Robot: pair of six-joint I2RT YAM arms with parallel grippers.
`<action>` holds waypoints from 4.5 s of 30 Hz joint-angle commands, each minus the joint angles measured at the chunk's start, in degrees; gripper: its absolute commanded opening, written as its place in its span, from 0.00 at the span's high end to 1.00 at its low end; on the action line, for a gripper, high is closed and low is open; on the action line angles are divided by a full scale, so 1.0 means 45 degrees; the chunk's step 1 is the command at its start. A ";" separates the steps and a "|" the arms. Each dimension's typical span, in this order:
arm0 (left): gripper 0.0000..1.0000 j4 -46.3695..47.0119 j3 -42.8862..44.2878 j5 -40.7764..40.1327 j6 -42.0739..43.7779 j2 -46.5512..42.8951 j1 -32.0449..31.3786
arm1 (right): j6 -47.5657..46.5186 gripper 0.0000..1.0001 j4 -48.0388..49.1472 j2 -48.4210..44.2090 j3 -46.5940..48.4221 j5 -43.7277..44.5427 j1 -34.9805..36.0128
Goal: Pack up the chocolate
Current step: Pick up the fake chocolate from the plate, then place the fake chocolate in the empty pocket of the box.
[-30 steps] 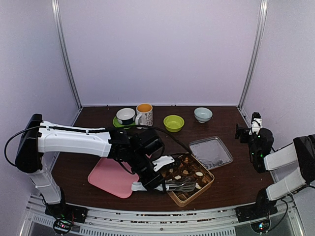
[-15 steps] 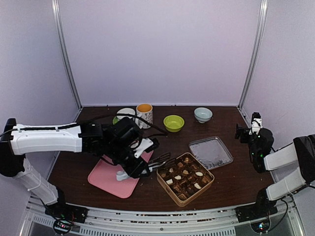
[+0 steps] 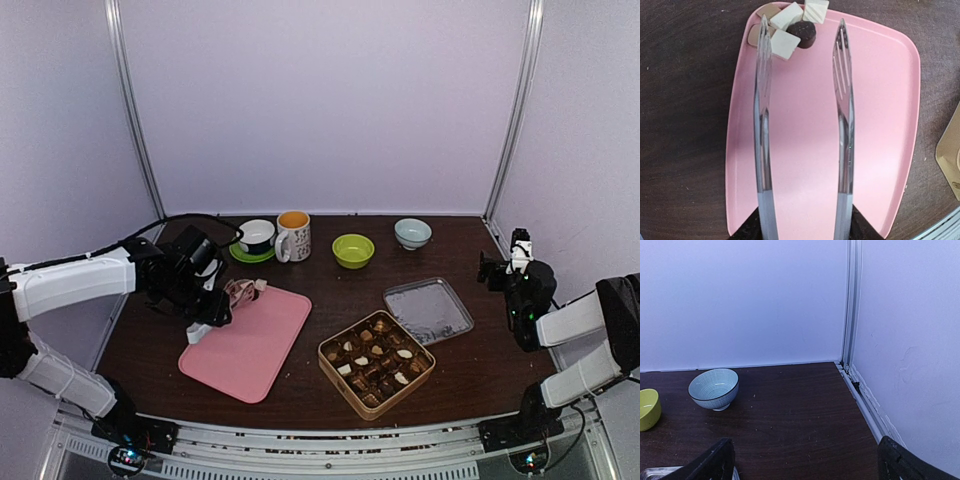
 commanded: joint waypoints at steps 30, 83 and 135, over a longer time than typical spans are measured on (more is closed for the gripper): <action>0.69 -0.0064 0.1417 -0.0602 0.2517 0.2136 0.0998 | -0.0048 0.00 0.0182 0.0016 0.0158 -0.0038 -0.0033; 0.76 -0.0445 0.2832 0.6140 0.4084 0.0187 -0.5591 | -0.0052 0.00 0.0182 0.0016 0.0174 -0.0041 -0.0043; 0.72 -0.0409 0.4804 0.6073 0.5729 0.4539 -0.6756 | -0.0054 0.00 0.0182 0.0015 0.0172 -0.0049 -0.0043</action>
